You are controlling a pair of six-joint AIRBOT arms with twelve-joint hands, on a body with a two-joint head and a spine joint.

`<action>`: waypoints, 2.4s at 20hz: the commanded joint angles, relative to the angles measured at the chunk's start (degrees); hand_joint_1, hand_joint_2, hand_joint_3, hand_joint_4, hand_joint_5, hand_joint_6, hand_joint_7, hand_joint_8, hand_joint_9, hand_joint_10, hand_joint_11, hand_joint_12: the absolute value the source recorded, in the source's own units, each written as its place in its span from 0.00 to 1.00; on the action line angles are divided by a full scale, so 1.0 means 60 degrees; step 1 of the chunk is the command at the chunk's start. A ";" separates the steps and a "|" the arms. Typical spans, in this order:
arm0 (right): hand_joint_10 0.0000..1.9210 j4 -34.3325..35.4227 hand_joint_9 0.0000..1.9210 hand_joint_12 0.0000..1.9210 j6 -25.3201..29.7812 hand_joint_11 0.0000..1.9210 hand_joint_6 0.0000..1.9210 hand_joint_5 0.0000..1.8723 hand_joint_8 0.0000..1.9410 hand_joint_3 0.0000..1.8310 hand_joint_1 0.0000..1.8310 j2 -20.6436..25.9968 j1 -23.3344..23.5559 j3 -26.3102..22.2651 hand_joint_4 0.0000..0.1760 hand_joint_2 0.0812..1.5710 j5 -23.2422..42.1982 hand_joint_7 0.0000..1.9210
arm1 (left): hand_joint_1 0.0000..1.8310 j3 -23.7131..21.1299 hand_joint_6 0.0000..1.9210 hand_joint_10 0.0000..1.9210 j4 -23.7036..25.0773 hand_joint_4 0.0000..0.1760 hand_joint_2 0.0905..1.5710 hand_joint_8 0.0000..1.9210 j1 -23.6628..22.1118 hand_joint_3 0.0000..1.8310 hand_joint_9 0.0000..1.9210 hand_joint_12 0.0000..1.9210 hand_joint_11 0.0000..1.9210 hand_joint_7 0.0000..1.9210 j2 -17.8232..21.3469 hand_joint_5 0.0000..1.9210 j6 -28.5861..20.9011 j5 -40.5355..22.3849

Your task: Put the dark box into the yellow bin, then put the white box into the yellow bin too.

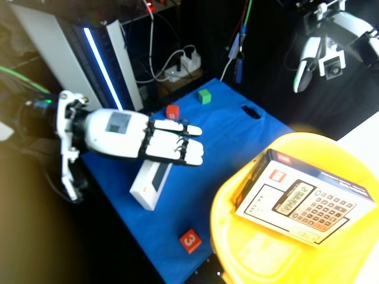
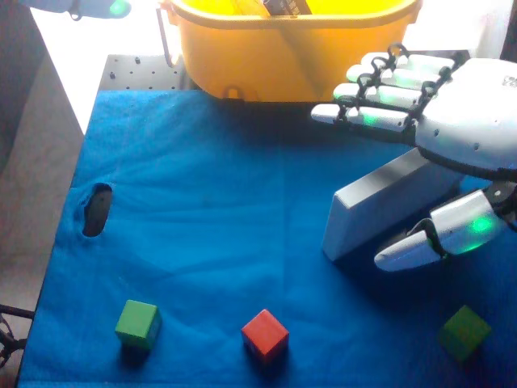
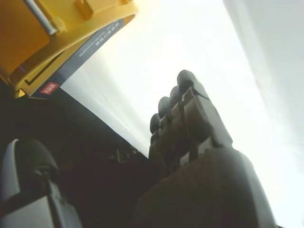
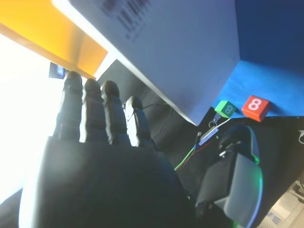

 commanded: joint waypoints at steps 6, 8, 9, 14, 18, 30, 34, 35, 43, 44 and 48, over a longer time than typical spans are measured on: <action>0.00 0.0474 0.03 0.01 0.0040 0.02 0.00 0.00 0.00 0.00 0.20 -0.0467 -0.0175 0.0373 0.49 0.41 0.1040 0.06 | 0.58 -0.0067 0.00 0.00 -0.0441 0.21 0.48 0.00 -0.0070 0.00 0.14 0.02 0.16 0.16 0.0151 0.13 -0.0027 -0.1082; 0.00 0.0626 0.04 0.01 0.0040 0.02 0.00 0.00 0.00 0.00 0.21 -0.0674 -0.0263 0.0540 0.45 0.41 0.1043 0.06 | 0.57 -0.0100 0.00 0.01 -0.0442 0.15 0.48 0.00 -0.0044 0.00 0.14 0.02 0.16 0.16 0.0206 0.12 -0.0029 -0.1081; 0.01 0.0665 0.05 0.01 0.0040 0.03 0.00 0.00 0.00 0.00 0.22 -0.0731 -0.0284 0.0585 0.41 0.41 0.1044 0.07 | 0.57 -0.0105 0.00 0.01 -0.0446 0.15 0.47 0.01 -0.0035 0.00 0.15 0.03 0.17 0.17 0.0214 0.12 -0.0029 -0.1081; 0.01 0.0854 0.15 0.05 0.0040 0.13 0.00 0.08 0.01 0.00 0.35 -0.1042 -0.0373 0.0838 0.00 0.50 0.1052 0.17 | 0.58 -0.0155 0.00 0.00 -0.0451 0.28 0.48 0.00 0.0005 0.00 0.13 0.02 0.14 0.17 0.0270 0.12 -0.0030 -0.1096; 0.01 0.0988 0.50 0.11 0.0040 0.43 0.01 0.39 0.01 0.00 0.61 -0.1246 -0.0419 0.1018 0.00 0.61 0.1051 0.46 | 0.56 -0.0183 0.00 0.00 -0.0480 0.27 0.48 0.00 0.0045 0.00 0.13 0.02 0.14 0.16 0.0310 0.12 -0.0031 -0.1101; 0.33 0.1217 0.67 0.65 0.0042 0.55 0.37 0.54 0.45 0.00 0.70 -0.1274 -0.0276 0.1067 0.00 0.66 0.1118 0.61 | 0.55 -0.0184 0.00 0.00 -0.0568 0.37 0.49 0.00 0.0160 0.00 0.13 0.03 0.13 0.15 0.0352 0.13 -0.0031 -0.1099; 0.77 0.1079 0.59 0.92 0.0041 0.55 0.44 0.56 0.61 0.00 0.64 -0.1141 0.0337 0.1068 0.00 0.67 0.1263 0.58 | 0.55 -0.0138 0.00 0.00 -0.0605 0.47 0.50 0.01 0.0197 0.00 0.14 0.03 0.13 0.17 0.0352 0.13 -0.0029 -0.1030; 0.68 0.1019 0.57 0.88 0.0041 0.51 0.40 0.52 0.61 0.00 0.68 -0.1137 0.0516 0.1091 0.00 0.69 0.1303 0.55 | 0.55 -0.0131 0.00 0.00 -0.0612 0.44 0.50 0.00 0.0220 0.01 0.14 0.03 0.12 0.17 0.0352 0.13 -0.0029 -0.1011; 0.35 0.0522 0.64 0.65 0.0040 0.52 0.47 0.49 0.42 0.00 0.70 -0.1260 0.1955 0.1376 0.00 0.67 0.1306 0.62 | 0.54 -0.0057 0.00 0.00 -0.0759 0.52 0.49 0.00 0.0444 0.00 0.11 0.01 0.07 0.12 0.0363 0.11 -0.0024 -0.1002; 0.34 0.0436 0.66 0.65 0.0040 0.53 0.45 0.50 0.41 0.00 0.70 -0.1307 0.2148 0.1435 0.00 0.67 0.1306 0.62 | 0.54 -0.0056 0.00 0.00 -0.0775 0.42 0.50 0.00 0.0472 0.00 0.11 0.01 0.07 0.12 0.0364 0.10 -0.0024 -0.1008; 0.35 0.0297 0.66 0.69 0.0036 0.55 0.39 0.54 0.42 0.00 0.70 -0.1461 0.2843 0.1673 0.00 0.66 0.1308 0.63 | 0.56 -0.0080 0.00 0.00 -0.0778 0.51 0.51 0.00 0.0510 0.00 0.09 0.00 0.05 0.10 0.0363 0.08 -0.0022 -0.1013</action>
